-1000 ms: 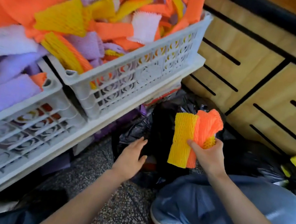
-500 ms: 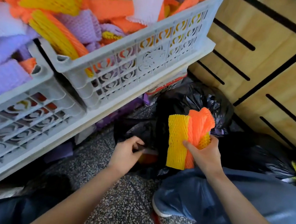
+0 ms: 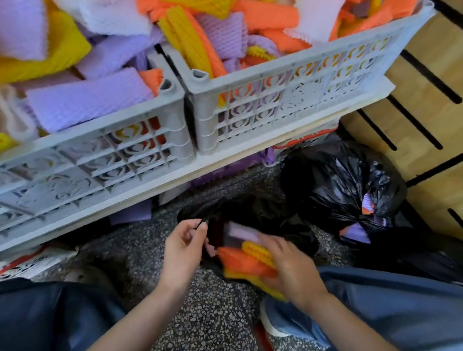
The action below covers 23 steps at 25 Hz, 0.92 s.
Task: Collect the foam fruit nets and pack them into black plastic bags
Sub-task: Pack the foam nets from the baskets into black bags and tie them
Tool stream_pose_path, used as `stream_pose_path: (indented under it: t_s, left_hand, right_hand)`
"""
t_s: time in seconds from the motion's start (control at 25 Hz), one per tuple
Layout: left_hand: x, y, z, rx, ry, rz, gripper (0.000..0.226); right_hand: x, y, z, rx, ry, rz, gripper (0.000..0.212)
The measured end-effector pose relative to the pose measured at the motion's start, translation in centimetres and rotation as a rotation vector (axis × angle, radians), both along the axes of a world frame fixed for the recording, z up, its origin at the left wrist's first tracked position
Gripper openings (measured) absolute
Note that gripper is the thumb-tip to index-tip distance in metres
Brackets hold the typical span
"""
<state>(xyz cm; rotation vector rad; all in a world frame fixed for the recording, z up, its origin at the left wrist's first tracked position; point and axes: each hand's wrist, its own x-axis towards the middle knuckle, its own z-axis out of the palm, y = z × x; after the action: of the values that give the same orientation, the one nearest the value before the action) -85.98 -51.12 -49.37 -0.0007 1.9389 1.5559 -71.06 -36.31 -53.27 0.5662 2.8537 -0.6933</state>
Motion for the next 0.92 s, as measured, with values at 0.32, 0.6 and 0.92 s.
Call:
stream_pose_path:
  t_s: [0.32, 0.6, 0.92]
  left_hand:
    - [0.7, -5.3, 0.7, 0.045, -0.117, 0.154, 0.009]
    - [-0.4, -9.2, 0.6, 0.018, -0.075, 0.284, 0.01]
    - [-1.0, -12.3, 0.7, -0.005, -0.067, 0.302, 0.011]
  right_hand:
    - [-3.2, -2.6, -0.4, 0.094, -0.437, 0.112, 0.079]
    - [-7.6, -8.9, -0.8, -0.023, -0.258, 0.236, 0.073]
    - [-10.6, -12.0, -2.5, 0.077, -0.257, 0.209, 0.071]
